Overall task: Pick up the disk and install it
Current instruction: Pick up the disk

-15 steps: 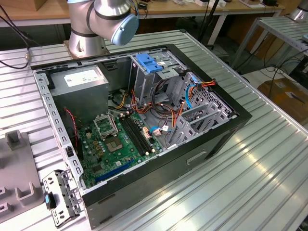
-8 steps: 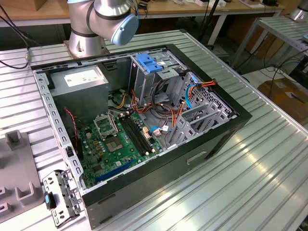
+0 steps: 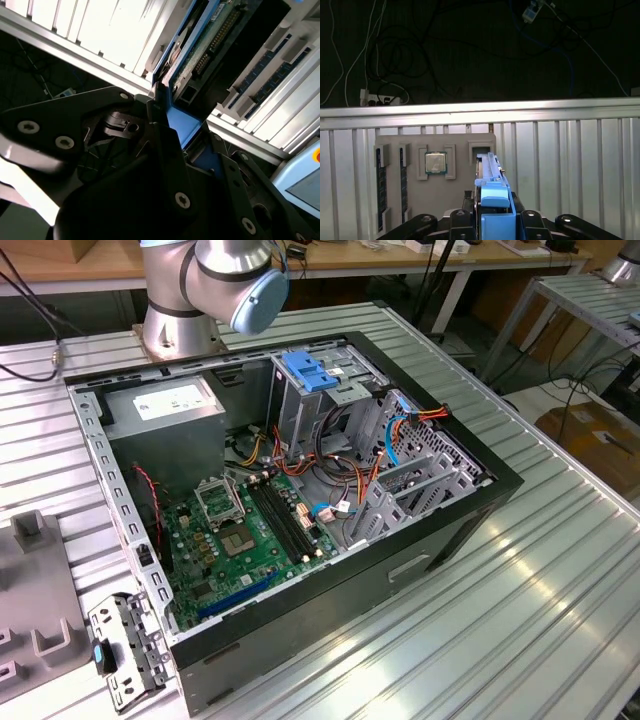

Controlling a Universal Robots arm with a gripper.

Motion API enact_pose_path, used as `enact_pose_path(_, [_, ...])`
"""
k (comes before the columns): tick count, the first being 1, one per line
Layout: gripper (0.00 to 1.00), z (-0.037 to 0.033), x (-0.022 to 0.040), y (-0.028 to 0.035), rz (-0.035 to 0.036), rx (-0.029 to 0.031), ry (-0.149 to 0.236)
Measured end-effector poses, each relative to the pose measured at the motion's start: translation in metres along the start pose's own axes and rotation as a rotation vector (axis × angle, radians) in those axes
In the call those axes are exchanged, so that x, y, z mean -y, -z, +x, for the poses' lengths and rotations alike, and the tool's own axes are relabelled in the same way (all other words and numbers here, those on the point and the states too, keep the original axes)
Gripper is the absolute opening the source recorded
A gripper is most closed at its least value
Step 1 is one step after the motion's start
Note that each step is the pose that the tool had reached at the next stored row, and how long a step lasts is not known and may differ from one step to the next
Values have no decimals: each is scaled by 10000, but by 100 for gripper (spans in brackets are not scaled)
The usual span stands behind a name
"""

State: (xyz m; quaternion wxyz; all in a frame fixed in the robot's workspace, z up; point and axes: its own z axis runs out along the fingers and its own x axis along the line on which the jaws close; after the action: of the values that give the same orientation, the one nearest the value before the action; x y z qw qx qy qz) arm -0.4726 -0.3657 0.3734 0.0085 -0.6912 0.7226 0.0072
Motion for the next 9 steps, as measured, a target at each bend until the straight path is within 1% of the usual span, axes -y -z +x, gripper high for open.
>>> enact_pose_path(9, [37, -2, 0, 77, 0, 0, 0])
